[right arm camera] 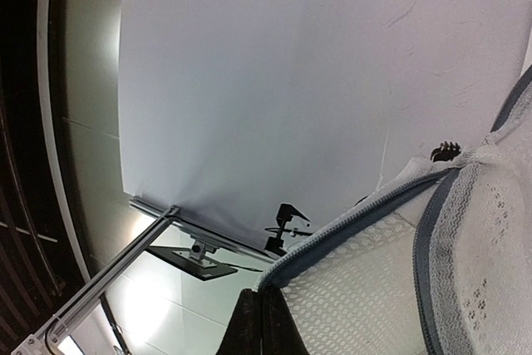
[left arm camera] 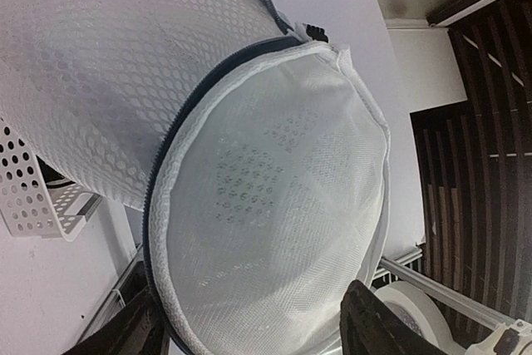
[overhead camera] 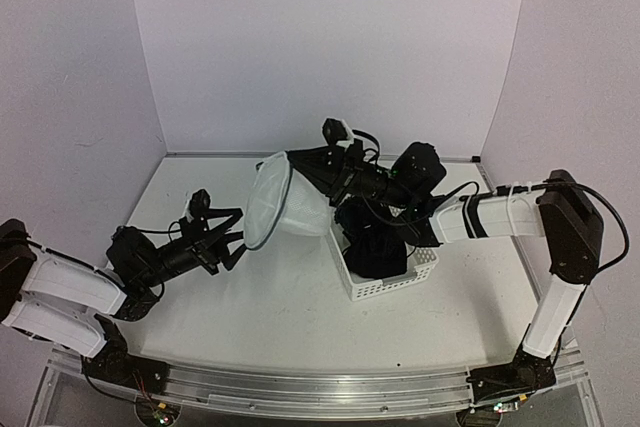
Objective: Unzip the laundry bag and remove the bra
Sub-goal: Place the laundry bag at the center of the board.
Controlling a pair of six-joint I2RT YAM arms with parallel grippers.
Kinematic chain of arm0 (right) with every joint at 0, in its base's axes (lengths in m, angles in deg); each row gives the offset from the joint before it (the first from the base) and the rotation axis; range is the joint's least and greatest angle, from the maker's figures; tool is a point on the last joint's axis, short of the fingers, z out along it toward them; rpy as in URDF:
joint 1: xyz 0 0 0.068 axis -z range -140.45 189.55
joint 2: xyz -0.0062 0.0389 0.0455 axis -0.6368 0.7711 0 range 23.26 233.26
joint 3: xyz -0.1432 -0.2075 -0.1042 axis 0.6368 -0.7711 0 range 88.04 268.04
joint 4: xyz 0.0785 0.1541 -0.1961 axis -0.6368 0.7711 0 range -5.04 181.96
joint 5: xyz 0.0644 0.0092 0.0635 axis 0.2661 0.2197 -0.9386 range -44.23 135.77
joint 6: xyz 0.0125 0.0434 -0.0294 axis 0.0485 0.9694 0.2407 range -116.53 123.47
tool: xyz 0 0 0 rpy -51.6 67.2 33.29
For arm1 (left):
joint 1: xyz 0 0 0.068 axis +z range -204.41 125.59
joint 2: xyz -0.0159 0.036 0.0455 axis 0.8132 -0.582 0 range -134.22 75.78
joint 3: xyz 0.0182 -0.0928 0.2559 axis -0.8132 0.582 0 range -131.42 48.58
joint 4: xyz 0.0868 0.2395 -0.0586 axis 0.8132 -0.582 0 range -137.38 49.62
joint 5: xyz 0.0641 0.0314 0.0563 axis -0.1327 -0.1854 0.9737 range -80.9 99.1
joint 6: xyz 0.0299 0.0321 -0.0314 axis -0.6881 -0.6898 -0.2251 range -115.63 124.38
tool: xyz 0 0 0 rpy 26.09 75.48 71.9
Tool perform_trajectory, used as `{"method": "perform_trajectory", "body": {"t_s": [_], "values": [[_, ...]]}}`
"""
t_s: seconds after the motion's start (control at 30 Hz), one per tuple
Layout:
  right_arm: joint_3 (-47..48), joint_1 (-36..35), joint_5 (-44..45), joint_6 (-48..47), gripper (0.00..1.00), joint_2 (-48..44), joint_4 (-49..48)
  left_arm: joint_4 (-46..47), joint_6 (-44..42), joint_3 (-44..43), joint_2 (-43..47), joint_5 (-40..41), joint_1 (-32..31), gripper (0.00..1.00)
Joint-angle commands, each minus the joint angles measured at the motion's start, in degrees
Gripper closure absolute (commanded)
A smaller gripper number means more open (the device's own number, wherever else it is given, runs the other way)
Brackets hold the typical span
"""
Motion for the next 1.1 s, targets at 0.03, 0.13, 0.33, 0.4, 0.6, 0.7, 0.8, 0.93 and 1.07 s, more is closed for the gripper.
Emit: {"method": "perform_trajectory", "body": {"t_s": [0.03,0.13,0.33,0.4,0.6,0.7,0.8,0.93,1.07], "values": [[-2.0,-0.3,-0.5,1.9,1.00,-1.2,-8.7,10.6,2.4,-1.3,-2.0,-1.0,-0.5,0.38],[-3.7,-0.4,-0.7,1.6,1.00,-1.8,-9.5,11.0,2.4,-1.6,-2.1,-0.9,-0.6,0.50],[-7.4,-0.3,-0.7,0.6,1.00,-2.9,-10.0,11.1,2.5,-1.3,-1.8,-0.2,-0.6,0.77],[-8.5,-0.3,-0.8,0.0,1.00,-3.1,-10.1,11.1,2.7,-1.1,-1.8,-0.1,-0.6,0.83],[-10.4,-0.2,-2.1,-2.1,1.00,-1.6,-10.1,11.0,3.3,-0.2,-1.7,0.1,-0.6,1.00],[-10.9,-0.2,-3.3,-3.4,1.00,-0.1,-9.9,11.0,4.1,1.0,-2.1,0.6,-0.6,1.00],[-11.4,-0.2,-4.9,-4.5,0.94,1.6,-9.9,10.8,4.8,2.1,-2.4,1.2,-0.6,1.00],[-14.0,0.3,-5.8,-6.6,0.85,2.7,-9.7,9.5,5.9,3.1,-2.5,1.8,-0.6,1.00],[-16.5,0.8,-6.4,-9.1,0.75,2.8,-9.4,8.2,6.4,4.0,-2.3,2.6,-0.6,1.00]]}}
